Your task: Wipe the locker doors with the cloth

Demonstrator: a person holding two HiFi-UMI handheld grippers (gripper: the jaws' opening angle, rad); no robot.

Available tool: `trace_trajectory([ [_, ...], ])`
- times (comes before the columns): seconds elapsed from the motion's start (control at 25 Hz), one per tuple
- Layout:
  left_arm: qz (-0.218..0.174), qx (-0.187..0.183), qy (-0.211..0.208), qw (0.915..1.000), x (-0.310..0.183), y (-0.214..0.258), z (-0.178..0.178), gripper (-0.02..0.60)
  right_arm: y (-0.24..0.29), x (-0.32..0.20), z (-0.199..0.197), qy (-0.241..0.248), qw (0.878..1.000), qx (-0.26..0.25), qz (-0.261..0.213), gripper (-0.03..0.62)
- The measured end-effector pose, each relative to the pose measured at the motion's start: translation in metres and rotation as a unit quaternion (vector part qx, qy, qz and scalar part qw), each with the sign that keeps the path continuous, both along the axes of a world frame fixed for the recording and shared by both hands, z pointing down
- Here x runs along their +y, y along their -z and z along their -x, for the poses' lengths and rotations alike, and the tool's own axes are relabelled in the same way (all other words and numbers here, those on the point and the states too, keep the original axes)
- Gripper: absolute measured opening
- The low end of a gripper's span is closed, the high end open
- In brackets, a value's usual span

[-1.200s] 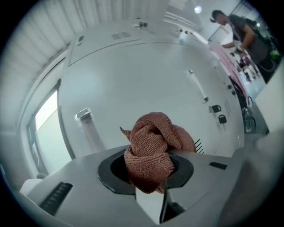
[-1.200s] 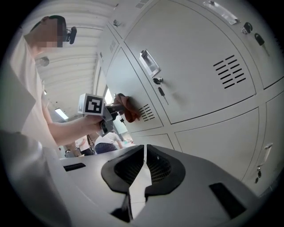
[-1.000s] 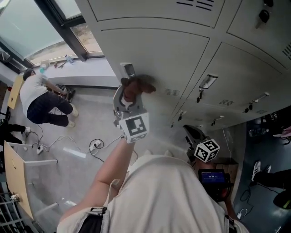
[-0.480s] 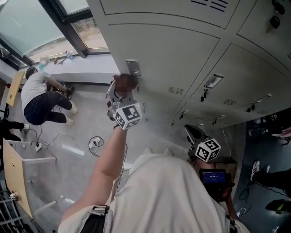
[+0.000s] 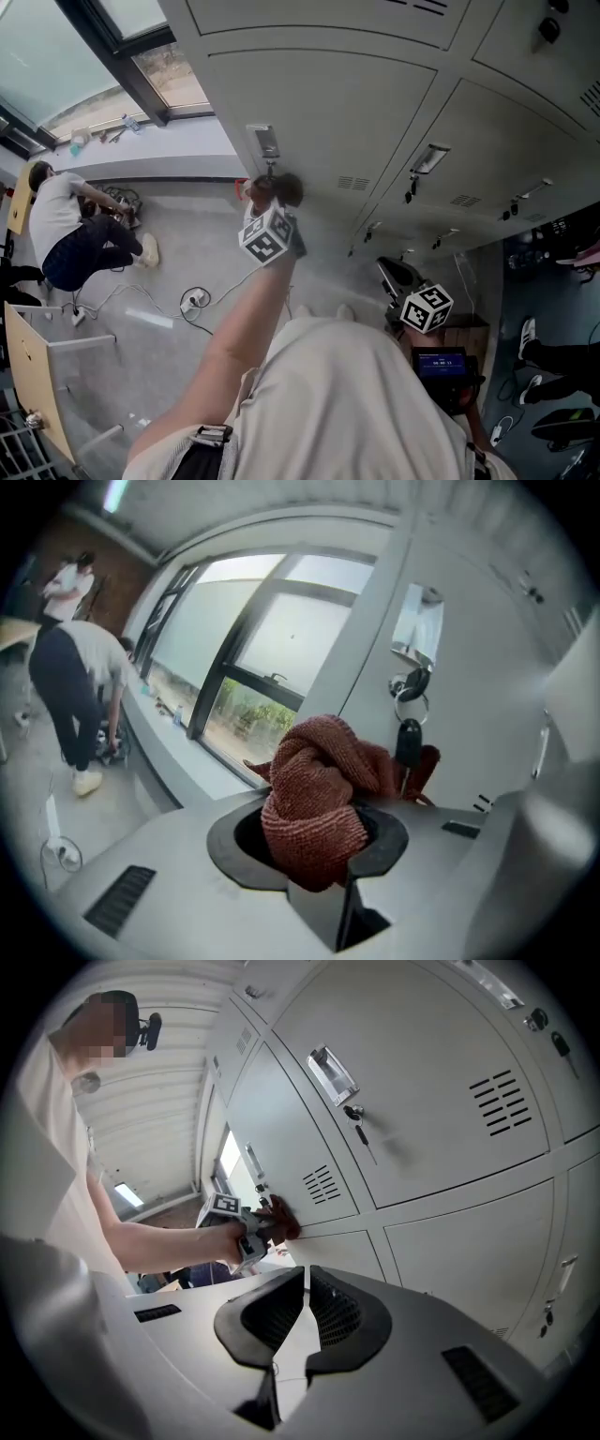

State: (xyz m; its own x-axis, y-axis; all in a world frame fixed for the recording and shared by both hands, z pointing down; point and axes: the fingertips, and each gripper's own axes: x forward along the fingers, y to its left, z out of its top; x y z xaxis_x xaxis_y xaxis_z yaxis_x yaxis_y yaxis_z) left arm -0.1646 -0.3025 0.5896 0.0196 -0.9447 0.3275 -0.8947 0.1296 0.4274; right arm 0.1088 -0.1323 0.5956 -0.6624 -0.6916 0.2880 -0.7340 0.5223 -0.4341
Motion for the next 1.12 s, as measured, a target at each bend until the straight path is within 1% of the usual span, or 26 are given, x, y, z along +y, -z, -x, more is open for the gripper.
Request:
trace_trajectory([
  [0.04, 0.004, 0.024, 0.003, 0.9997, 0.001, -0.001, -0.007, 0.103, -0.001, 0.002, -0.003, -0.003, 1.000, 0.001, 0.002, 0.029],
  [0.08, 0.002, 0.032, -0.001, 0.9995, 0.002, 0.004, -0.015, 0.103, -0.002, 0.003, -0.006, -0.007, 1.000, 0.002, 0.003, 0.029],
  [0.12, -0.009, 0.037, -0.007, 0.9992, 0.003, 0.014, -0.023, 0.103, -0.003, 0.004, -0.008, -0.010, 1.000, 0.002, 0.005, 0.029],
  [0.2, -0.048, 0.063, -0.006, 0.9968, 0.003, 0.042, -0.032, 0.103, -0.003, 0.005, -0.011, -0.014, 1.000, 0.002, 0.005, 0.029],
  [0.28, -0.079, 0.095, 0.011, 0.9923, 0.003, 0.062, -0.029, 0.103, -0.001, 0.004, -0.013, -0.017, 1.000, 0.000, 0.003, 0.029],
  [0.32, -0.082, 0.111, 0.022, 0.9902, 0.004, 0.065, -0.029, 0.103, -0.001, 0.005, -0.014, -0.019, 1.000, -0.001, 0.002, 0.029],
  [0.4, -0.077, 0.140, 0.041, 0.9863, 0.006, 0.066, -0.036, 0.102, -0.002, 0.006, -0.017, -0.023, 1.000, -0.003, 0.003, 0.029],
  [0.48, -0.074, 0.147, 0.045, 0.9853, 0.008, 0.068, -0.053, 0.094, -0.003, 0.008, -0.019, -0.026, 1.000, -0.005, 0.005, 0.029],
  [0.52, -0.075, 0.144, 0.036, 0.9860, 0.009, 0.070, -0.065, 0.094, -0.004, 0.009, -0.021, -0.027, 1.000, -0.006, 0.007, 0.029],
  [0.56, -0.076, 0.140, 0.017, 0.9870, 0.010, 0.073, -0.081, 0.094, -0.005, 0.010, -0.023, -0.028, 1.000, -0.007, 0.008, 0.029],
  [0.6, -0.077, 0.136, -0.013, 0.9877, 0.011, 0.075, -0.102, 0.094, -0.006, 0.011, -0.026, -0.029, 1.000, -0.006, 0.010, 0.029],
  [0.64, -0.075, 0.131, -0.053, 0.9871, 0.013, 0.077, -0.127, 0.094, -0.008, 0.011, -0.029, -0.031, 0.999, -0.005, 0.013, 0.029],
  [0.72, -0.061, 0.124, -0.141, 0.9804, 0.019, 0.075, -0.181, 0.094, -0.011, 0.011, -0.033, -0.033, 0.999, -0.002, 0.017, 0.029],
  [0.76, -0.051, 0.120, -0.176, 0.9758, 0.021, 0.071, -0.205, 0.094, -0.011, 0.011, -0.034, -0.035, 0.999, -0.002, 0.018, 0.029],
  [0.8, -0.041, 0.115, -0.200, 0.9720, 0.023, 0.066, -0.223, 0.094, -0.010, 0.010, -0.035, -0.035, 0.999, -0.002, 0.017, 0.029],
  [0.88, -0.025, 0.108, -0.228, 0.9674, 0.026, 0.051, -0.245, 0.094, -0.008, 0.007, -0.035, -0.036, 0.999, -0.004, 0.015, 0.029],
  [0.96, -0.007, 0.095, -0.246, 0.9646, 0.027, 0.031, -0.254, 0.095, -0.007, 0.006, -0.036, -0.038, 0.999, -0.003, 0.015, 0.029],
  [1.04, 0.012, 0.066, -0.260, 0.9632, 0.028, 0.010, -0.254, 0.097, -0.009, 0.006, -0.039, -0.040, 0.999, -0.001, 0.018, 0.029],
  [1.12, 0.014, 0.023, -0.266, 0.9636, 0.026, -0.005, -0.244, 0.101, -0.010, 0.006, -0.038, -0.042, 0.999, 0.001, 0.021, 0.029],
])
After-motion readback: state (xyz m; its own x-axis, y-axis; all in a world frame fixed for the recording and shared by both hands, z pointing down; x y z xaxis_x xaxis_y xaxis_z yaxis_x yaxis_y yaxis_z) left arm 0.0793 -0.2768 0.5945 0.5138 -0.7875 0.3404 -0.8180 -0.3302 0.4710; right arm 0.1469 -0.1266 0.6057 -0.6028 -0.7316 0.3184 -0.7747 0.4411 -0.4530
